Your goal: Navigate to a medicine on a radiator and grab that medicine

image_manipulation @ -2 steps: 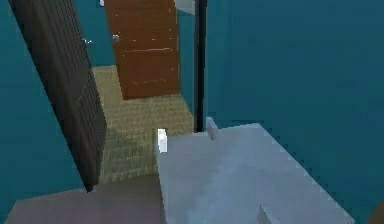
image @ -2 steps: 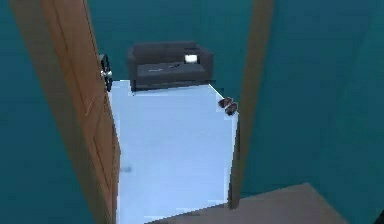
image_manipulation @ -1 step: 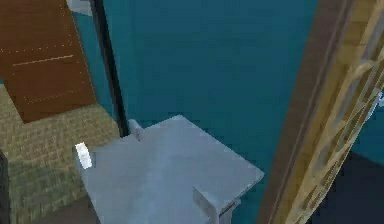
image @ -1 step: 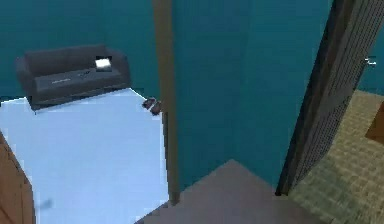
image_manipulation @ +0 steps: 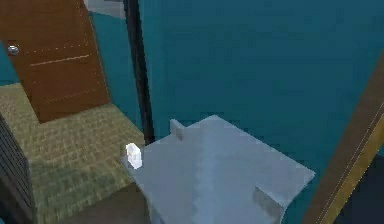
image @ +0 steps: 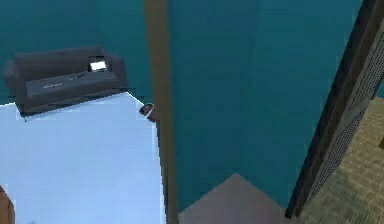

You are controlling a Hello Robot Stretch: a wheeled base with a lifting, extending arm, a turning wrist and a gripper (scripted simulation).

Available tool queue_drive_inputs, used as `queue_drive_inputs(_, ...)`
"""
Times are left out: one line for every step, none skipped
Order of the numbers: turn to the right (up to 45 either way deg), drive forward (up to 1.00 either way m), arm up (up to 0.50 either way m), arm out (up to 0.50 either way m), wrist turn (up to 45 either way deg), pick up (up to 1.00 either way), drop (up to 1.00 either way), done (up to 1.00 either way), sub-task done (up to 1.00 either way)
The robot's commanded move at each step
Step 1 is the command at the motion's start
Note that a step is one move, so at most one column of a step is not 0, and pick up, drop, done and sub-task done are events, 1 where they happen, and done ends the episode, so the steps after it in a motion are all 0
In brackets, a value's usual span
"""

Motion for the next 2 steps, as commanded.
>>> queue_drive_inputs(30.0, 0.00, 0.00, 0.00, 0.0, 0.00, 0.00, 0.00, 0.00)
queue_drive_inputs(3.0, 0.00, 0.00, 0.00, 0.0, 0.00, 0.00, 0.00, 0.00)
